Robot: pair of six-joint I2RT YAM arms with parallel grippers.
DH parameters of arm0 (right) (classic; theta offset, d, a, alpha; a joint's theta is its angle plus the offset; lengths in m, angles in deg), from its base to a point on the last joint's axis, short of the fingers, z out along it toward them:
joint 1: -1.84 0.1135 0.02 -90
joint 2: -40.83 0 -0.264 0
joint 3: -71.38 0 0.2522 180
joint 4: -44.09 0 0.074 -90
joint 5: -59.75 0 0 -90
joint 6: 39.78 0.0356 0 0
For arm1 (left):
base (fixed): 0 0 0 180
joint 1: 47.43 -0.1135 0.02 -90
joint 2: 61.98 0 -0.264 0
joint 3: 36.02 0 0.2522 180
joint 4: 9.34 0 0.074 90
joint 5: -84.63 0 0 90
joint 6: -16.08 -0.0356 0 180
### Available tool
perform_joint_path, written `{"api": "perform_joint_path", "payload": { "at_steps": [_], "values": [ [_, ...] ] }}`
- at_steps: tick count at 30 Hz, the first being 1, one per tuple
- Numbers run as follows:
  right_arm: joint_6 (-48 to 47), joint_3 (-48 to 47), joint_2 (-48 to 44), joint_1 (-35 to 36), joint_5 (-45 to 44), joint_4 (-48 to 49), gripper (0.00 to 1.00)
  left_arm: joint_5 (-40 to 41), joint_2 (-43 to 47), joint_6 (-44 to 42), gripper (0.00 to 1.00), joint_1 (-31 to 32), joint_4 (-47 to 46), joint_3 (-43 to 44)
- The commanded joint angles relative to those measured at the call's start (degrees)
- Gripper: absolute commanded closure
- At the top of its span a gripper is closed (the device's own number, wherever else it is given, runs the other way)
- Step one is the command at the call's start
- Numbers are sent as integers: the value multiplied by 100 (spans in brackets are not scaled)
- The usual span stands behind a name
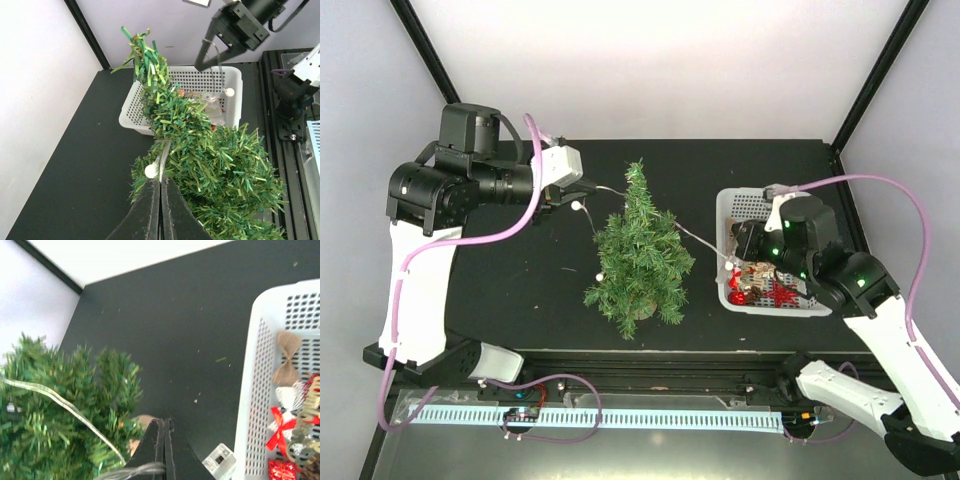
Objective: Decorate the small christmas tree
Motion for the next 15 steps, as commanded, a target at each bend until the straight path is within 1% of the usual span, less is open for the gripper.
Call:
{"api": "perform_joint_path", "payload": {
  "at_steps": [1, 8, 15],
  "values": [
    [306, 374, -192, 466, -47, 249, 99, 43, -75, -37, 98, 20, -93, 76],
    [654, 975, -15, 985, -287, 655, 99, 168, -92, -55, 98, 20, -223, -71],
    [795, 1161, 340, 1053, -316, 1058, 99, 442, -96, -46, 98, 12, -372, -284]
  ]
}}
